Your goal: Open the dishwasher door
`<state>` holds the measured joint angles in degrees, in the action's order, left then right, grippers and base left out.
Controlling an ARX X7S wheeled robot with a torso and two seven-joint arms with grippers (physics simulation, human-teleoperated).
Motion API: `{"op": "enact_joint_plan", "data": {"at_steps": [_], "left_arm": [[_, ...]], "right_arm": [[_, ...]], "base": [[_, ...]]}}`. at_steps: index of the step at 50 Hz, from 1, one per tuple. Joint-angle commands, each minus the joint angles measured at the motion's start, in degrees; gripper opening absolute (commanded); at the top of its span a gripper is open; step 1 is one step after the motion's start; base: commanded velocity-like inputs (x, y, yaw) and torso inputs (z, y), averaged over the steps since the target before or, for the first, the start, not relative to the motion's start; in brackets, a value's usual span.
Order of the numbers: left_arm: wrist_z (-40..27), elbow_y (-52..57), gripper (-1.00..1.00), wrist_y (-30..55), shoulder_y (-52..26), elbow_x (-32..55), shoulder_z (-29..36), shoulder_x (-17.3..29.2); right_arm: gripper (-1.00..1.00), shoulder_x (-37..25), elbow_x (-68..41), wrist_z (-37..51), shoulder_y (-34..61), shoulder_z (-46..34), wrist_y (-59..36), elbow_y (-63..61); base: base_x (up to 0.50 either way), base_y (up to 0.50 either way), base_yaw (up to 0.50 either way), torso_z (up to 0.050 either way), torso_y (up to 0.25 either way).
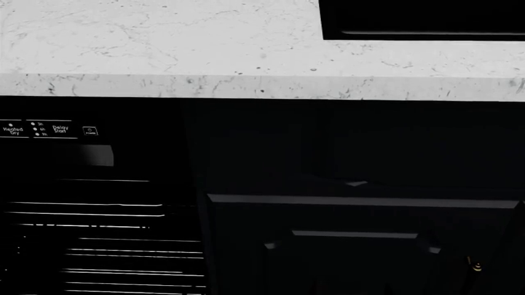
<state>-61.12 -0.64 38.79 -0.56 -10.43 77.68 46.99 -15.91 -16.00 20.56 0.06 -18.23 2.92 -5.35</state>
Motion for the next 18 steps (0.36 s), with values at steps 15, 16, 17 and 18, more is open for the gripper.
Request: {"op": "enact_joint_plan", "data": {"at_steps": [15,16,17,18], "left_arm": [[30.99,-19.94,-1.0,-27.14,7.7,18.93,5.97,-10.36],[31.43,-22.84,-1.0,-29.18,8.5,19.37,5.98,-11.64],[31.45,-24.08,-1.0,-29.8,8.74,19.22,6.11,-12.19],[31.45,-26.32,-1.0,-30.87,9.38,19.22,6.25,-13.13]], "right_arm": [[1.0,-0.21,-0.33,0.27,0.52,-0.66,-0.31,-0.6],[1.0,-0.23,-0.28,0.3,0.5,-0.69,-0.26,-0.59],[1.0,-0.27,-0.34,0.37,0.46,-0.7,-0.4,-0.76],[1.0,-0.33,-0.28,0.44,0.39,-0.74,-0.49,-0.91]], "base": [[0.0,0.0,0.0,-0.004,0.0],[0.0,0.0,0.0,0.0,0.0],[0.0,0.0,0.0,0.0,0.0],[0.0,0.0,0.0,0.0,0.0]]}}
